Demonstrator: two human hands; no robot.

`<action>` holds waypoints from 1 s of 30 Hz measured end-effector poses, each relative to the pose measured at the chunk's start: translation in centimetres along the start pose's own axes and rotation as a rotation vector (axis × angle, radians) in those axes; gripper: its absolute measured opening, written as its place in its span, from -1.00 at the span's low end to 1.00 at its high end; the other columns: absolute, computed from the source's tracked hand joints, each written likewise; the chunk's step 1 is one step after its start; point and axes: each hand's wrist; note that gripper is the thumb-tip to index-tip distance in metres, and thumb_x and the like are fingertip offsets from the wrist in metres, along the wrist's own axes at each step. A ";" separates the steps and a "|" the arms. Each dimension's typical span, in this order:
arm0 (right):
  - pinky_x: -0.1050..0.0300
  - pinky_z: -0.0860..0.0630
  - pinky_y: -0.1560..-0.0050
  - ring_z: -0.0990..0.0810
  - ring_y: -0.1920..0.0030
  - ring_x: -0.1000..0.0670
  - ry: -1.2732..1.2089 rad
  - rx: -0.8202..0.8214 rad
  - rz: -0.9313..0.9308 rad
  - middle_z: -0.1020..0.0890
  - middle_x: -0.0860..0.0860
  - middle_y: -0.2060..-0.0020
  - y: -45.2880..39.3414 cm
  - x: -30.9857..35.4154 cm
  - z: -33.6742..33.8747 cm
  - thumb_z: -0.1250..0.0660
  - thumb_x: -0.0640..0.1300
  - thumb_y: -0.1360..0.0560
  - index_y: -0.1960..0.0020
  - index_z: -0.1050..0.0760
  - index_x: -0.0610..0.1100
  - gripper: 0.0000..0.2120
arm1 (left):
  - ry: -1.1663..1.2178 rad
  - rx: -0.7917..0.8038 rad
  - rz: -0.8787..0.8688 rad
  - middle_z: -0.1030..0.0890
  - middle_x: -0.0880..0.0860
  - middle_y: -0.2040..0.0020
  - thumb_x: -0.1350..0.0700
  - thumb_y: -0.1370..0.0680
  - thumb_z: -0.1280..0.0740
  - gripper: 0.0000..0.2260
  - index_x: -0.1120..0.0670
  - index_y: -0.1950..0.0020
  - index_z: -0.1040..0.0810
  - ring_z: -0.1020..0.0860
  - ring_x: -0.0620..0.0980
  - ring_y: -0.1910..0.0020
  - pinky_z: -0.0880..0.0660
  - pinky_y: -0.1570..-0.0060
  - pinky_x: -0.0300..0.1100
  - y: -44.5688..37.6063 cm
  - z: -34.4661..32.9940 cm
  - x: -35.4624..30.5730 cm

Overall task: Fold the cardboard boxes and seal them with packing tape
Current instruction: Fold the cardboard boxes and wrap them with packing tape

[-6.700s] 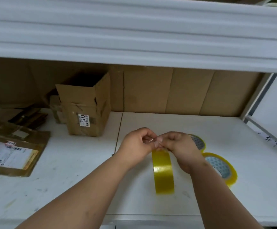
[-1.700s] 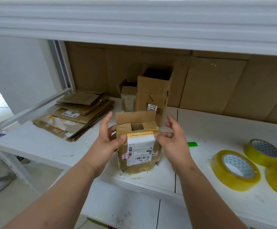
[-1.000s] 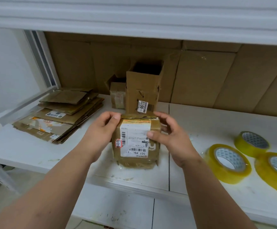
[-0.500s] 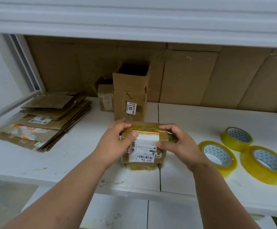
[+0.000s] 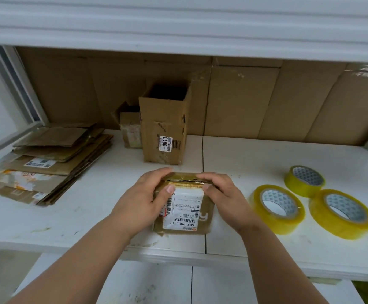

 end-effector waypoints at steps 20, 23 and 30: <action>0.17 -0.44 -0.33 -0.33 -0.39 0.16 0.075 -0.046 0.055 -0.33 0.21 -0.36 2.1 -1.0 -0.8 -0.30 -0.11 -0.60 -0.14 -0.62 0.13 -0.79 | -0.041 -0.130 -0.094 -0.28 -0.22 -0.31 0.00 -0.65 -0.21 -0.68 0.00 -0.37 -0.54 -0.18 -0.20 -0.30 -0.13 -0.32 -0.31 2.6 -1.7 -0.5; 0.21 -0.38 -0.38 -0.30 -0.42 0.21 0.112 0.014 0.066 -0.30 0.25 -0.44 2.6 -1.1 -0.2 -0.24 0.01 -0.63 -0.42 -0.41 0.21 -0.63 | -0.061 -0.128 -0.070 -0.33 -0.16 -0.36 -0.04 -0.64 -0.19 -0.66 -0.03 -0.39 -0.51 -0.17 -0.19 -0.30 -0.14 -0.33 -0.28 2.6 -1.7 -0.9; -0.08 -0.24 -0.45 -0.37 -0.41 -0.14 0.460 -0.521 -0.173 -0.48 -0.09 -0.38 3.7 -3.2 3.2 -0.23 -0.11 -0.60 -0.44 -0.39 -0.11 -0.59 | -0.138 -0.108 -0.059 -0.36 -0.21 -0.25 -0.04 -0.64 -0.19 -0.71 -0.12 -0.35 -0.47 -0.20 -0.17 -0.23 -0.27 -0.29 -0.16 2.4 -1.1 -1.7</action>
Point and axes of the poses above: each hand's wrist, its own y-axis away from the middle knuckle, its own z-axis out of the back of the hand, x = y × z
